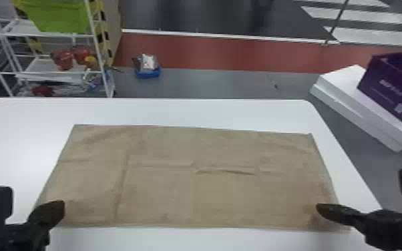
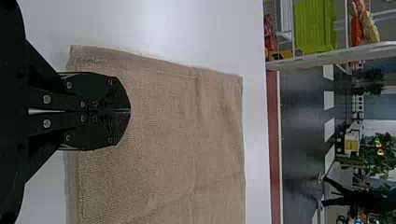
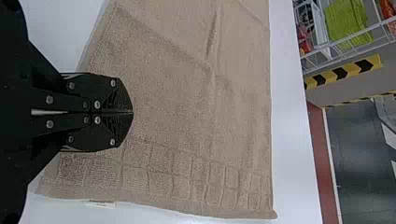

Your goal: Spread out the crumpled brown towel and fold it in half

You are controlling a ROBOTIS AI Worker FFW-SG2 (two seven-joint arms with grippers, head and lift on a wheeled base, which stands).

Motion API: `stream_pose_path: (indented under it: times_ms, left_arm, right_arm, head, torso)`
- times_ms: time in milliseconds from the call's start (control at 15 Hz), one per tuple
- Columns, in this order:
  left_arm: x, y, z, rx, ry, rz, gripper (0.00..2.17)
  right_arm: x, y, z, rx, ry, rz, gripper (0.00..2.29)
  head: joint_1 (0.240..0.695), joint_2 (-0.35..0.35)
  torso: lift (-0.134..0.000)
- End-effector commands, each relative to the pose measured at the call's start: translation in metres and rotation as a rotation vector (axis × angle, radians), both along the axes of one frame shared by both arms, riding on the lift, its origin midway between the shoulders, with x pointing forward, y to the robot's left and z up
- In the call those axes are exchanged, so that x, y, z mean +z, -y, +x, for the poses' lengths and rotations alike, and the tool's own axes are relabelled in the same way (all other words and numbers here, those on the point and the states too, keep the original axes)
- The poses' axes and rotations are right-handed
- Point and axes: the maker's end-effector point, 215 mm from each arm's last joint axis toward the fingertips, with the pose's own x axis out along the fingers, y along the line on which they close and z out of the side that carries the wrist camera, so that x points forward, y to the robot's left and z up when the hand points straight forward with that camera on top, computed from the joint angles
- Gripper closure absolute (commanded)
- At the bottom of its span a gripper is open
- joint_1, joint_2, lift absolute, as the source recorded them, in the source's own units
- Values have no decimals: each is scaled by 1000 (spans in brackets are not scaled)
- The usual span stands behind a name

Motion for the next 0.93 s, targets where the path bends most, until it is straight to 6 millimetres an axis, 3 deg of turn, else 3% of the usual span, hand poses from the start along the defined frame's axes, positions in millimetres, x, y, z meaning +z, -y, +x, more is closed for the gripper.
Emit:
stream_pose_path:
  times_ms: [0, 333, 867]
  left_arm:
    - [-11, -2, 2, 3, -21, 11, 1777]
    - [-14, -17, -19, 24, -45, 33, 1777]
    - [-24, -24, -46, 31, -73, 40, 1777]
  right_arm:
    - [0, -2, 1, 3, 0, 2, 1507]
    - [6, 0, 3, 6, -1, -5, 1507]
    - [9, 2, 16, 12, 6, -22, 1507]
  head:
    - [695, -121]
    - [695, -108]
    - [695, -94]
  torso:
    - [-123]
    - [-123]
    - [-123]
